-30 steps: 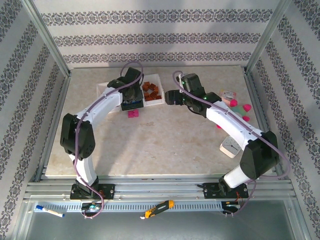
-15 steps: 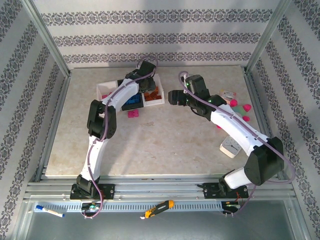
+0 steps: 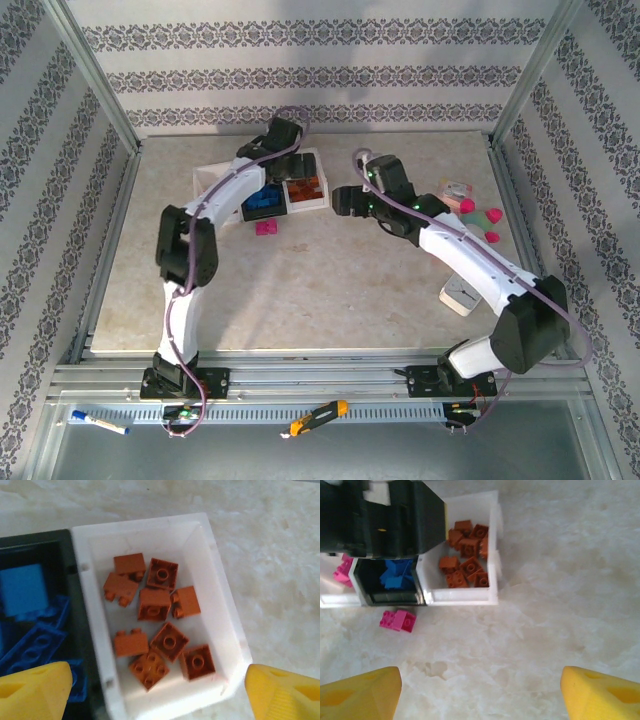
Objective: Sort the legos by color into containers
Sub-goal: Place the lego in the container, then pick up the lego from the center of the table.
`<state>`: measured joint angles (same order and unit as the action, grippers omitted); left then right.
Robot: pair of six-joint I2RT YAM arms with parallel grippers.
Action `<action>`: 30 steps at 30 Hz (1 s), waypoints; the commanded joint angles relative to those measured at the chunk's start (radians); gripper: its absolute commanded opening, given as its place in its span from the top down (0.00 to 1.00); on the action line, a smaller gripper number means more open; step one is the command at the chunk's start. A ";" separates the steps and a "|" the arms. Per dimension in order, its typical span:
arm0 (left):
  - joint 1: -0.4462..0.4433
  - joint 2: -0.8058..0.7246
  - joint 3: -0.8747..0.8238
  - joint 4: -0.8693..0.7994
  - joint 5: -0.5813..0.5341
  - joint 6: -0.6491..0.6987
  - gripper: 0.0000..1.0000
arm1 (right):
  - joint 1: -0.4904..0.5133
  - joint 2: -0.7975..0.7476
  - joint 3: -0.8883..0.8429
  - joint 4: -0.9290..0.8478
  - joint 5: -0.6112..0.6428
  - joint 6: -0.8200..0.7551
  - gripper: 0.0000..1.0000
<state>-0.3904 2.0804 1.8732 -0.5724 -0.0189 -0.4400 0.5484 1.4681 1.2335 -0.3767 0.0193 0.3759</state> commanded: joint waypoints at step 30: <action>0.044 -1.071 -1.017 0.058 -0.300 -0.023 0.01 | 0.175 0.846 0.724 -0.110 -0.212 0.133 0.35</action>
<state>-0.3641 1.0424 0.8745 -0.4721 -0.2665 -0.4561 0.7162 2.2768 1.9011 -0.4248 -0.1547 0.4995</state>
